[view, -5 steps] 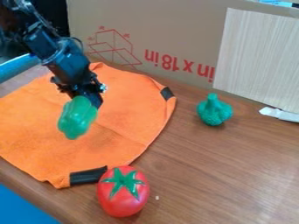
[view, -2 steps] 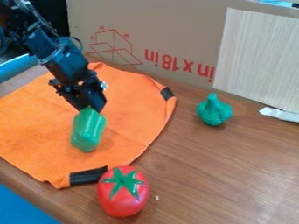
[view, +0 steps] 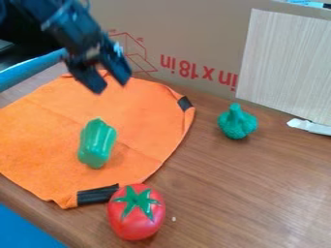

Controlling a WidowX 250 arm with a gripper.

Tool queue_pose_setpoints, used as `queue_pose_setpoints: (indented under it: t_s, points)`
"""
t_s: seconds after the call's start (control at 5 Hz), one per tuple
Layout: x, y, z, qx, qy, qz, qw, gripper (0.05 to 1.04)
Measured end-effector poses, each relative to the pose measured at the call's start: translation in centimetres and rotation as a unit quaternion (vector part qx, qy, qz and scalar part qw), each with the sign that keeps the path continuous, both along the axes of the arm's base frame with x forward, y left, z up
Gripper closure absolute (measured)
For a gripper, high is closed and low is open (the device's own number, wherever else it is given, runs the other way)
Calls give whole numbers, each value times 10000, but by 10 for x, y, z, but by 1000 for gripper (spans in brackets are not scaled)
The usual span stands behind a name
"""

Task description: Put the green object on top edge of the cloth

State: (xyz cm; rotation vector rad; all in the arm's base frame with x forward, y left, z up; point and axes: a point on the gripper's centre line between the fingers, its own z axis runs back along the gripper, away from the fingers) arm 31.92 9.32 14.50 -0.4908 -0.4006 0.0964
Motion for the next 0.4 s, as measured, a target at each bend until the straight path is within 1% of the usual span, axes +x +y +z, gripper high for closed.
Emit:
queue_pose_setpoints:
  t_s: [0.2,0.4]
  points:
    - [2,-12,37,460,-77,-506,9976,80]
    - [-3,-16,84,932,221,-605,9936,83]
